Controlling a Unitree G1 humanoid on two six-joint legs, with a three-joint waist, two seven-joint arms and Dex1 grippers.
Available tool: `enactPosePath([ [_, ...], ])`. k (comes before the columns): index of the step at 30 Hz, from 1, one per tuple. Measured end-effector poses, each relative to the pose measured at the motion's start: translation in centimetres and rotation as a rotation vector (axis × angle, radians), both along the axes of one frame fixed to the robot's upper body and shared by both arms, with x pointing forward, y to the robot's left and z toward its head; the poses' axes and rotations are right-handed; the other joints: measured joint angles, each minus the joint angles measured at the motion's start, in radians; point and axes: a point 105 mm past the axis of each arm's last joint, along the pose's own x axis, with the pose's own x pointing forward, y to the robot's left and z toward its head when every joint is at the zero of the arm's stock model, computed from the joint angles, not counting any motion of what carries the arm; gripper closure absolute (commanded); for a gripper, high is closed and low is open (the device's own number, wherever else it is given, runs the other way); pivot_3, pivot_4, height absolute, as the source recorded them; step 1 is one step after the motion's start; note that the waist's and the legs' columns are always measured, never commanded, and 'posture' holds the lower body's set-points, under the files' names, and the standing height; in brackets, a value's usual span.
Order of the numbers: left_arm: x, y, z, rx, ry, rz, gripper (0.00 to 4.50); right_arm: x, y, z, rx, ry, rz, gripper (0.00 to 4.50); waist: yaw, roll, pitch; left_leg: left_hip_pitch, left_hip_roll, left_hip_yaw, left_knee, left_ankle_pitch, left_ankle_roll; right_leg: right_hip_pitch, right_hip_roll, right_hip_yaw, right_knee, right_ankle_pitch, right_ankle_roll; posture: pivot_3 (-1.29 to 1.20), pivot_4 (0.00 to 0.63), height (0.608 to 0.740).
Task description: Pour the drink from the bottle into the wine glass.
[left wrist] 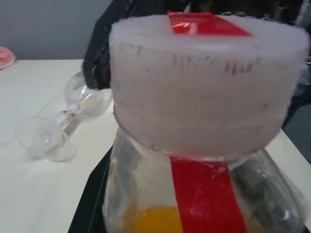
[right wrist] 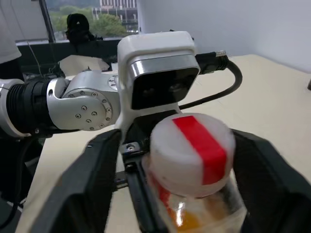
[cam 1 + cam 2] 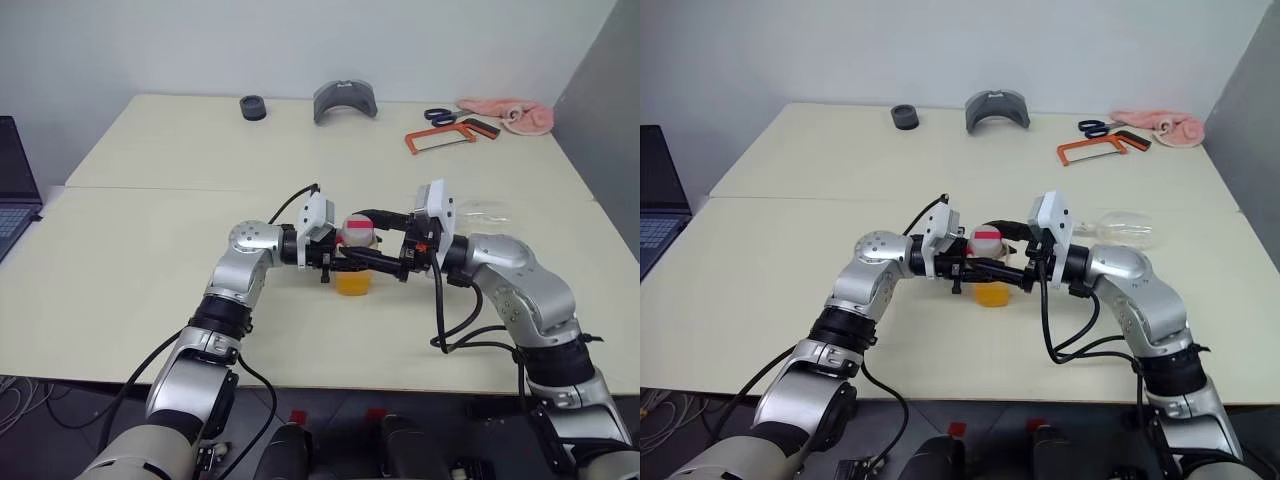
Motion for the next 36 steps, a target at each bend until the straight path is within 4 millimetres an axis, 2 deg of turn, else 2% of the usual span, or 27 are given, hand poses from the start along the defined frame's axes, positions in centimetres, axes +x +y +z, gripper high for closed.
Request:
enactPosePath([
  [5, 0.5, 0.1, 0.3, -0.024, -0.008, 0.045, 2.79, -1.3, 0.1, 0.0, 0.053, -0.036, -0.173, 0.47, 0.002, 0.0, 0.0, 0.0, -0.001, 0.0, 0.0, 0.0, 0.0, 0.0, 0.0, 0.0, 0.0, 0.0, 0.0, 0.0, 0.15, 0.74],
  [11, 0.5, -0.3, 0.1, -0.03, -0.001, 0.045, 2.79, 0.1, 1.2, -0.2, 0.117, -0.07, -0.426, 0.47, 0.0, 0.0, 0.0, 0.001, -0.002, 0.001, 0.001, 0.002, -0.003, 0.0, 0.002, 0.001, 0.002, 0.0, 0.0, 0.0, 0.15, 0.74],
  [16, 0.7, -0.2, -0.4, -0.021, 0.006, 0.051, 2.79, 0.7, 1.5, 0.0, 0.142, -0.088, -0.514, 0.47, 0.001, 0.0, 0.0, 0.001, -0.002, 0.001, 0.001, 0.002, -0.004, 0.0, 0.001, 0.001, 0.002, 0.0, 0.0, 0.0, 0.15, 0.74],
  [24, 0.8, -0.4, -0.5, -0.019, 0.004, 0.055, 2.79, 1.0, 1.6, 0.0, 0.136, -0.1, -0.554, 0.47, -0.002, 0.0, 0.0, 0.001, -0.002, 0.001, 0.001, 0.001, -0.002, 0.0, 0.002, 0.001, 0.002, 0.0, 0.0, 0.0, 0.15, 0.74],
  [27, 0.8, -0.3, -0.8, -0.015, 0.01, 0.059, 2.79, 0.9, 1.8, -0.3, 0.123, -0.093, -0.547, 1.07, -0.003, 0.0, 0.0, 0.001, -0.002, 0.001, 0.001, 0.0, -0.001, 0.0, 0.002, 0.001, 0.002, 0.0, 0.0, 0.0, 0.15, 0.74],
  [32, 0.9, -0.3, -0.8, -0.014, 0.008, 0.067, 2.79, 0.7, 2.4, -0.6, 0.119, -0.074, -0.523, 2.67, -0.005, 0.0, 0.0, 0.001, -0.002, 0.001, 0.001, 0.0, 0.0, 0.0, 0.001, 0.001, 0.003, 0.0, 0.0, 0.0, 0.15, 0.74],
  [36, 0.9, -0.3, -0.8, -0.013, 0.008, 0.066, 2.79, 0.6, 2.4, -0.6, 0.118, -0.069, -0.505, 2.66, -0.005, 0.0, 0.0, 0.001, -0.002, 0.001, 0.001, 0.0, 0.0, 0.0, 0.001, 0.001, 0.003, 0.0, 0.0, 0.0, 0.15, 0.74],
])
